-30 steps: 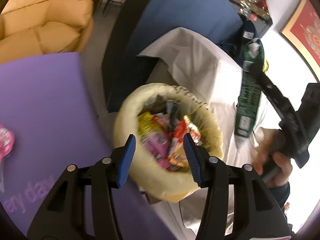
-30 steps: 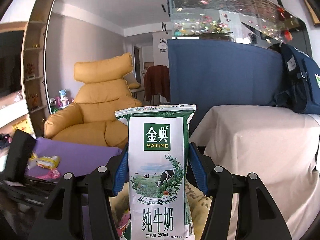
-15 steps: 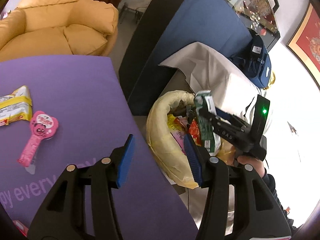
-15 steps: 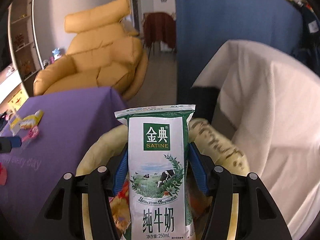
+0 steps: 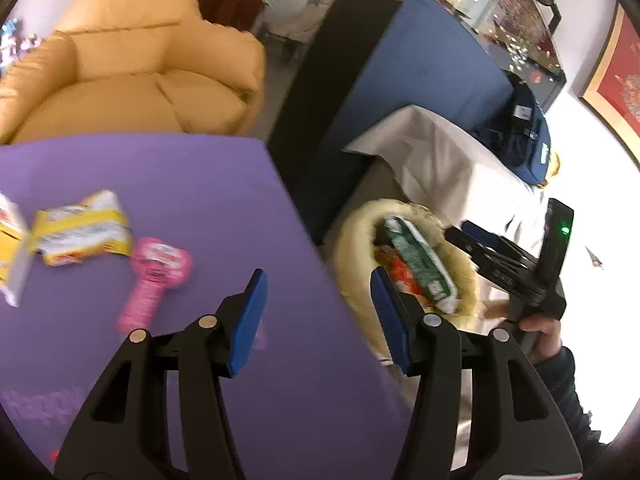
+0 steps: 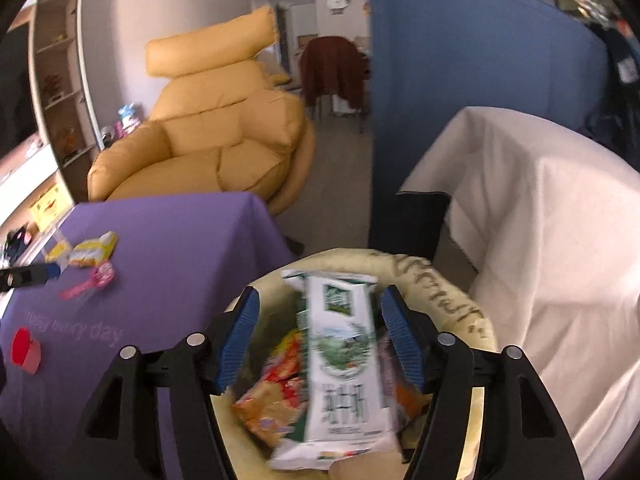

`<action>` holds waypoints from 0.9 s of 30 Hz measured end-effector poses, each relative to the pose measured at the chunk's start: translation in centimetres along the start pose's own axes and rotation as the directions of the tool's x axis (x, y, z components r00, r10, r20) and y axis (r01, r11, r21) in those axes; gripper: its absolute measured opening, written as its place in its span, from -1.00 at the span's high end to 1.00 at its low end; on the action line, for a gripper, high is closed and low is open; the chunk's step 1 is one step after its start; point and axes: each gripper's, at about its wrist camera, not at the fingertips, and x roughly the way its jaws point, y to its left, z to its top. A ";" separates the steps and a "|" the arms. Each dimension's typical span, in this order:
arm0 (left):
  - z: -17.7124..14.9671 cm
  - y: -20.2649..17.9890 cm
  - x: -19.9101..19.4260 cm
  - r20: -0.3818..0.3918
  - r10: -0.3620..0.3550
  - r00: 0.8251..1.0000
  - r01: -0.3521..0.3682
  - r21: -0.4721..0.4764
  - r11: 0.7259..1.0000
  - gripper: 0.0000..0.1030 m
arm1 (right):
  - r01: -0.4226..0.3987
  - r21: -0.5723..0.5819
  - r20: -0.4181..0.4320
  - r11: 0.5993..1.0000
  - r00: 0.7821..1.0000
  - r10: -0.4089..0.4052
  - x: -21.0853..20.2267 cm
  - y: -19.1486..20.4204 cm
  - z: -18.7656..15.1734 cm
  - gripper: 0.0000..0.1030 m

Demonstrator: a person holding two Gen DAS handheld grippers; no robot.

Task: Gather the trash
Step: 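Move both grippers back over the table toward the yellow wrapper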

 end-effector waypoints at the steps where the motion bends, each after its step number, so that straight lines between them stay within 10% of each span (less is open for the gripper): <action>1: 0.1 0.5 -0.4 0.007 0.012 1.000 -0.012 -0.002 1.000 0.01 | -0.023 -0.009 -0.005 1.000 1.000 0.022 0.0 0.5 0.0 -0.17; 14: 1.5 10.7 -5.4 0.109 0.199 0.974 -0.194 -0.055 0.979 0.00 | -0.311 -0.176 -0.110 0.934 0.949 0.295 1.8 12.5 -1.2 -0.17; 27: 6.2 15.9 4.8 -0.051 0.217 0.975 -0.217 0.001 0.976 0.00 | -0.391 -0.099 -0.216 0.915 0.906 0.364 6.3 17.9 -3.6 -0.17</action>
